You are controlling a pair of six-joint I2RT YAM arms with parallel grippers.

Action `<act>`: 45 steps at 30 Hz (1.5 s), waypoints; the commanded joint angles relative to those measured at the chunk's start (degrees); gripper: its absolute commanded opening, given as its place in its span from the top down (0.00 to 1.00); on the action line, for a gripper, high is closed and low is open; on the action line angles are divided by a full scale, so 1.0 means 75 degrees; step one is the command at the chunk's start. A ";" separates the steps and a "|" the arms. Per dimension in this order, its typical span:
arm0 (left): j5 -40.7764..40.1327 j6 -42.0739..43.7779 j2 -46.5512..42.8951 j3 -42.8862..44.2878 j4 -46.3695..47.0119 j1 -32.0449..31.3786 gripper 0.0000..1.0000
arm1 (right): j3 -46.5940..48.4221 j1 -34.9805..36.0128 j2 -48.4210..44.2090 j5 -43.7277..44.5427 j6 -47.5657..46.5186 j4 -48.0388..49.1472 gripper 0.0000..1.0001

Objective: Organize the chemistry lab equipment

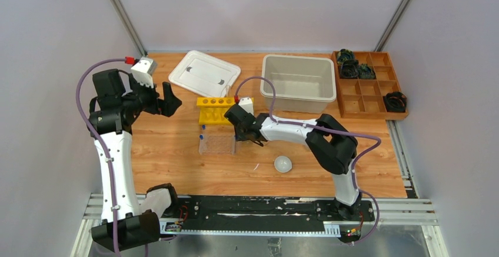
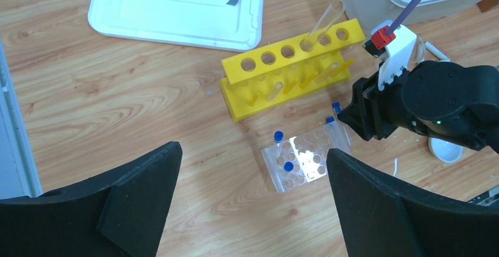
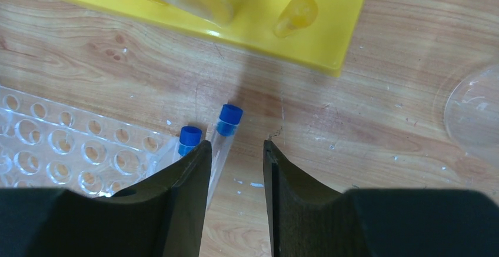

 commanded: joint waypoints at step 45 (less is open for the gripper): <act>0.1851 -0.0052 -0.0175 -0.0341 0.0004 0.0027 0.08 | 0.1198 0.0304 -0.2181 0.0181 -0.0383 0.2157 1.00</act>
